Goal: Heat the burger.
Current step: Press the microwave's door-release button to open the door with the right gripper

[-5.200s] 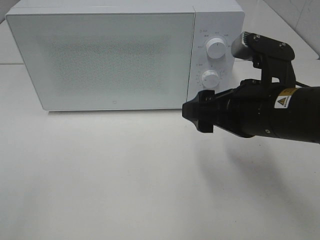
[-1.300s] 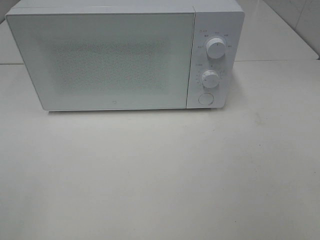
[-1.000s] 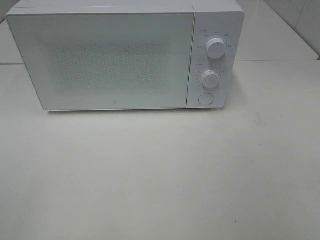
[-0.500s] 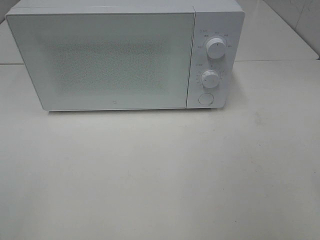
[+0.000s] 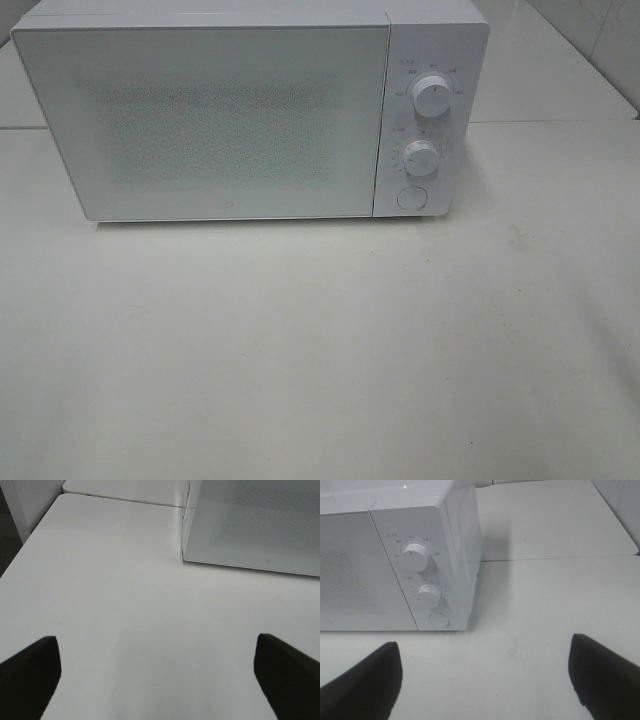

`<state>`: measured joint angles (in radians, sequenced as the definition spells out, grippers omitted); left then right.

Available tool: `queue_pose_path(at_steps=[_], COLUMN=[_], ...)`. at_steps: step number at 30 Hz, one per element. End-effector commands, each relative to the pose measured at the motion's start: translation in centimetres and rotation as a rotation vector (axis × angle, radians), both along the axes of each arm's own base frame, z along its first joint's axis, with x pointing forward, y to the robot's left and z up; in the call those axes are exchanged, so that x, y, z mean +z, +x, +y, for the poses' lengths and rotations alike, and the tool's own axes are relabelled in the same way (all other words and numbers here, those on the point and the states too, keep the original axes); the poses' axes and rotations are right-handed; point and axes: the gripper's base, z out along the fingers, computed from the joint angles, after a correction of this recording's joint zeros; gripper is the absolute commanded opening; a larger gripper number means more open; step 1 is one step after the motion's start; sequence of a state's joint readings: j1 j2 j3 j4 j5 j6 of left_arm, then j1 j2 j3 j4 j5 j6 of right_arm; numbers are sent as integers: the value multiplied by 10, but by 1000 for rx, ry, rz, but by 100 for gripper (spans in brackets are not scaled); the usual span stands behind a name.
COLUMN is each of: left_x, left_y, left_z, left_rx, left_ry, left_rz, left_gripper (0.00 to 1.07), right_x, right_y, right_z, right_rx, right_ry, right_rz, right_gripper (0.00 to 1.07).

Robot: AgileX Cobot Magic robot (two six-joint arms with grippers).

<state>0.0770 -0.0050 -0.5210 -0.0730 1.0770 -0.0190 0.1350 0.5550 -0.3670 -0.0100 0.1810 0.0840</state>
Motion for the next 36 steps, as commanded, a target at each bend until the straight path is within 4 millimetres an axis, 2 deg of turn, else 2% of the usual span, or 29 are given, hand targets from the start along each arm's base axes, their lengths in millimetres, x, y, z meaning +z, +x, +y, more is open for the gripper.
queue_pose_path(at_steps=[1,8,11,17,19,22,29,33,35,36], left_x=[0,0,0,0,0,0,0,0,0,0], left_y=[-2,-2,-2,-2,-2,-2,-2,-2,-2,-2], left_z=[-1,-1,-1,-1,-1,-1,-1,-1,-1,-1], left_rx=[-2,-2,-2,-2,-2,-2,-2,-2,-2,-2], left_ry=[-3,-3,-3,-3,-3,-3,-3,-3,-3,-3], left_rz=[-22,-22,-22,-22,-22,-22,-22,-22,-22,-22], left_gripper=[98,98,98,98,98,98,98,98,98,98], right_x=[-7,-24,-27,-45,-58,-66,-78,-81,-86,-86], right_y=[10,32,35,49,58,65,74,75,76,76], right_z=[1,4,5,6,5,1,-6,-2,14,14], right_rx=[-7,-17,-17,-12,-48,-92,-182,-178,-164,-164], right_ry=[18,60,60,60,72,43,21,28,55,55], right_rz=[-41,-77,-79,-125,-147,-142,-122,-115,-119,-119], right_gripper=[88,86,85,85,84,83,82,82,81,81])
